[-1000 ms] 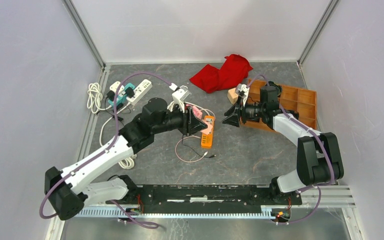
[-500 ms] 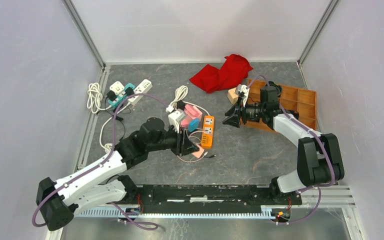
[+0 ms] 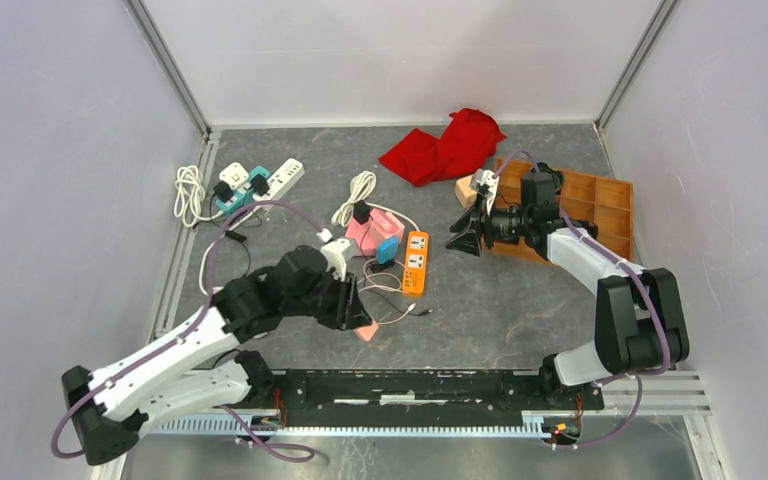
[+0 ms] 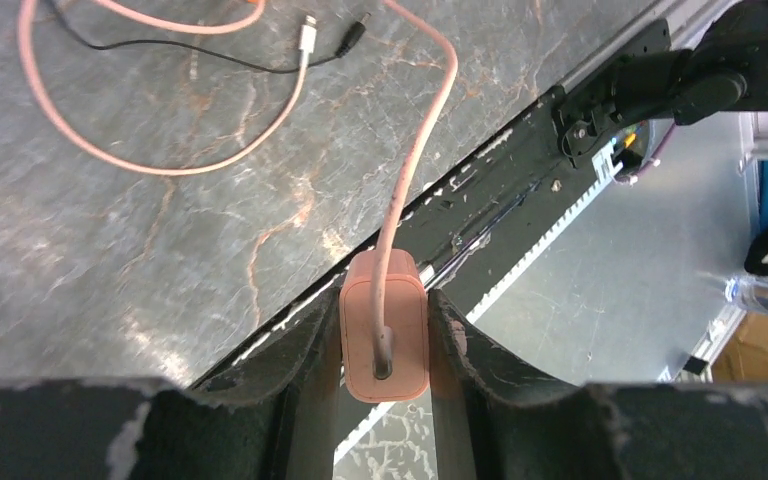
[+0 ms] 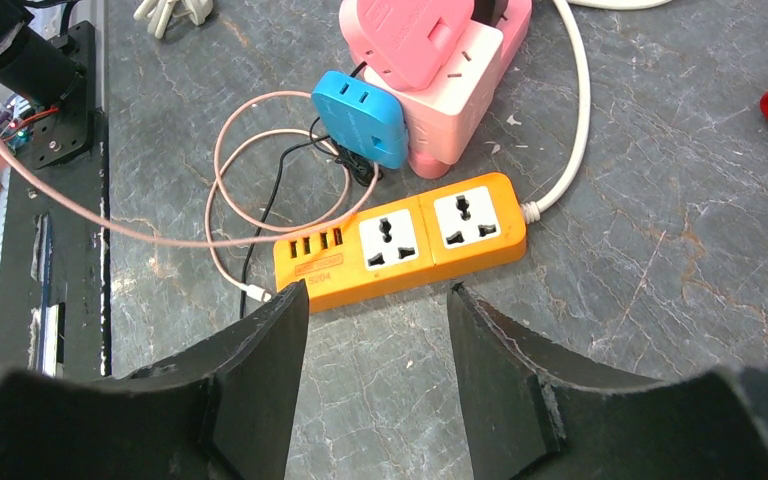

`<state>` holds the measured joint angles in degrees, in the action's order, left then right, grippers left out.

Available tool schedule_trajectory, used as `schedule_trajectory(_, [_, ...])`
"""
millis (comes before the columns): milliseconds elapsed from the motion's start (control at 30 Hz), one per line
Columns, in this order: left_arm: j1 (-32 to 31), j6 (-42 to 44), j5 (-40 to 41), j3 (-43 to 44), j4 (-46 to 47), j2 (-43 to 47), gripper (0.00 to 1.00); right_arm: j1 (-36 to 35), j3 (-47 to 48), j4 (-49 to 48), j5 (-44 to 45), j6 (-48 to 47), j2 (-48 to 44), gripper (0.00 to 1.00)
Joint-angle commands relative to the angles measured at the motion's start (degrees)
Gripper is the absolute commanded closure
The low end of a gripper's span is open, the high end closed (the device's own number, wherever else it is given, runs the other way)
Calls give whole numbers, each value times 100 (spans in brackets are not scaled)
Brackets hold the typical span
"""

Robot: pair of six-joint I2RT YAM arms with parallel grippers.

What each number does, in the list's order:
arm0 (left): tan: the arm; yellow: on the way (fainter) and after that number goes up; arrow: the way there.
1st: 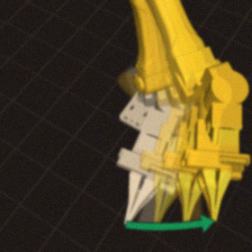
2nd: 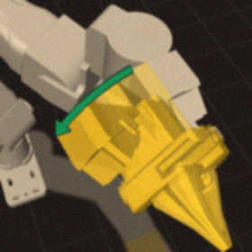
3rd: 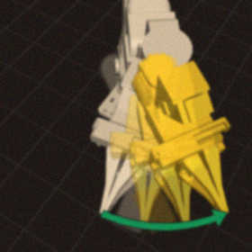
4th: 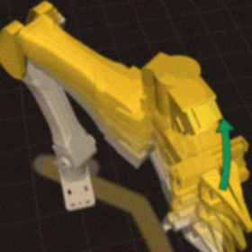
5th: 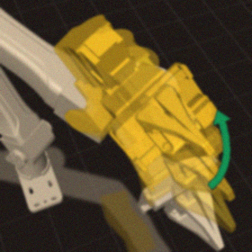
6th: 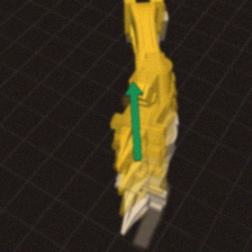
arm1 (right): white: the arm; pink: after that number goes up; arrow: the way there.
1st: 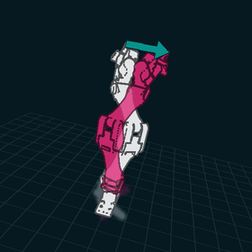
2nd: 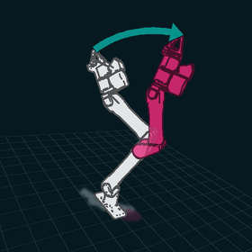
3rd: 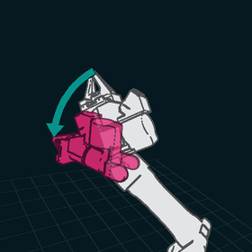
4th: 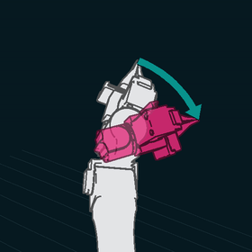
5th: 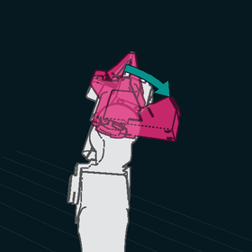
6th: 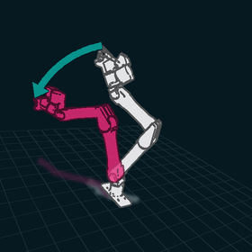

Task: Pull the plug off the socket
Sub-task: Place the plug at the center of the board.

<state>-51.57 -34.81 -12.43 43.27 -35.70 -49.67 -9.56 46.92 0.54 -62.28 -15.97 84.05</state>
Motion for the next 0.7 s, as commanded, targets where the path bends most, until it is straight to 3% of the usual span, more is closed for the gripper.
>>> schedule_trajectory(0, [-20, -455, 600, 641, -986, 736, 98, 40, 127, -77, -18, -91, -183, 40])
schedule_trajectory(233, [-20, -369, 786, 1694, -1099, 1226, 98, 41, 116, -80, -32, -73, -222, 40])
schedule_trajectory(400, [-19, -84, 430, 2175, -371, 899, 98, 33, 78, -66, -287, -326, -447, 40])
schedule_trajectory(533, [-20, 69, 215, 2071, 574, 720, 98, 41, -60, 26, -530, -833, -971, 37])
schedule_trajectory(600, [-20, 189, 100, 2037, 958, 555, 98, 35, -142, 160, -677, -1207, -1309, 32])
schedule_trajectory(667, [-17, 290, 34, 2068, 1256, 337, 98, 35, -247, 303, -876, -1731, -1639, 21])
